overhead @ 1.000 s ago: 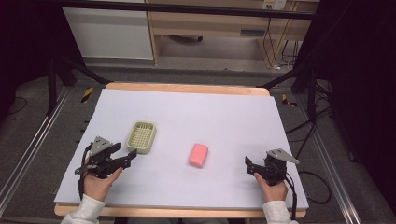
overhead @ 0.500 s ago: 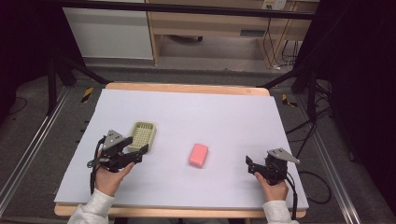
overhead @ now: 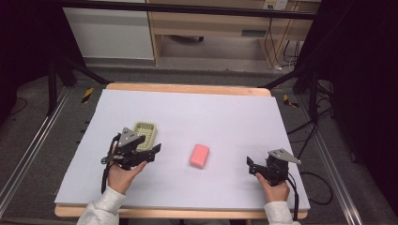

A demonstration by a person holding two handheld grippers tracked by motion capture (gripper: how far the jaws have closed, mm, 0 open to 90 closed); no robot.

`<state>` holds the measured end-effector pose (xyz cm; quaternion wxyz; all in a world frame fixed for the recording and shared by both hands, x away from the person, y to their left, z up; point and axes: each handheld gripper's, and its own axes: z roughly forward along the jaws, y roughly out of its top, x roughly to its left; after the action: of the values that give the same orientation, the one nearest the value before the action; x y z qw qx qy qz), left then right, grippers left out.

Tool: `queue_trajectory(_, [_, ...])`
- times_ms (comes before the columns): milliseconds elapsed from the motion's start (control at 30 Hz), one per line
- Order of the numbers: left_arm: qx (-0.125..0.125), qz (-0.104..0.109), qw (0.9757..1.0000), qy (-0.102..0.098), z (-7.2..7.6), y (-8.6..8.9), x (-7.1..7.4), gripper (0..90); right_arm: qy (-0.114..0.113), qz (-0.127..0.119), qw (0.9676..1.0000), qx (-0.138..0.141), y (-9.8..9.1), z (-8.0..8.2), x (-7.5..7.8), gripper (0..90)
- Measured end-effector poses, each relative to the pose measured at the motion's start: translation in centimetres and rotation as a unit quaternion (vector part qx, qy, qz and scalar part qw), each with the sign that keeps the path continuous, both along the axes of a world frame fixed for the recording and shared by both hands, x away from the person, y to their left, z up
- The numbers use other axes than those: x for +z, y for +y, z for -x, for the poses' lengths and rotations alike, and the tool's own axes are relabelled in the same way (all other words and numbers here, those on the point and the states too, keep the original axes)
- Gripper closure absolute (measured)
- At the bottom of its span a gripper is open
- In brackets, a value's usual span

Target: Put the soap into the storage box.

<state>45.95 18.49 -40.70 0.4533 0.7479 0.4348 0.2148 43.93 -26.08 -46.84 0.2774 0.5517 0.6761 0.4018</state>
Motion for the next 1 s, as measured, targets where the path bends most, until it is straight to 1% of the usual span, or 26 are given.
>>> queue_trajectory(133, [-0.005,-0.001,1.0,0.0,-0.2,-0.8,0.1,30.1,0.0,0.002,1.0,0.002,0.0,0.0,0.0,8.4])
queue_trajectory(167, [-0.006,0.003,1.0,0.0,-0.3,-1.0,0.1,30.1,0.002,0.0,1.0,0.002,0.0,0.0,0.0,8.4])
queue_trajectory(200, [-0.008,0.003,1.0,0.001,-0.4,-1.2,0.1,30.1,0.001,0.002,1.0,0.003,0.0,-0.1,-0.1,8.4])
queue_trajectory(233, [-0.009,0.0,1.0,0.001,-0.4,-1.5,0.1,30.1,0.004,-0.001,1.0,0.002,0.1,0.0,0.0,8.4])
queue_trajectory(300, [-0.01,-0.001,1.0,0.001,-0.5,-1.7,0.1,30.1,0.002,0.002,1.0,0.002,0.1,0.0,0.0,8.4])
queue_trajectory(367, [-0.015,-0.01,0.9998,0.001,-0.6,-2.4,0.1,30.1,0.0,0.003,1.0,0.003,0.1,0.0,0.0,8.4])
queue_trajectory(600, [-0.025,-0.01,0.9996,0.008,-1.0,-4.1,-0.2,30.2,0.002,0.002,1.0,0.006,0.1,0.0,0.0,8.3])
queue_trajectory(733, [-0.032,-0.017,0.9993,0.012,-1.1,-5.0,-0.3,30.1,0.0,0.006,1.0,0.007,0.1,0.0,0.0,8.3])
queue_trajectory(800, [-0.034,-0.019,0.9992,0.013,-1.1,-5.2,-0.3,30.1,0.002,0.002,1.0,0.007,0.1,0.0,0.0,8.3])
queue_trajectory(833, [-0.037,-0.021,0.999,0.014,-1.2,-5.7,-0.3,30.1,0.004,0.002,1.0,0.007,0.2,0.0,0.0,8.3])
queue_trajectory(967, [-0.04,-0.023,0.9988,0.017,-1.3,-6.2,-0.4,30.1,0.004,0.003,1.0,0.007,0.2,0.0,0.0,8.4])
queue_trajectory(1000, [-0.043,-0.024,0.9986,0.018,-1.3,-6.7,-0.4,30.1,0.004,0.002,1.0,0.007,0.2,0.0,0.0,8.4])
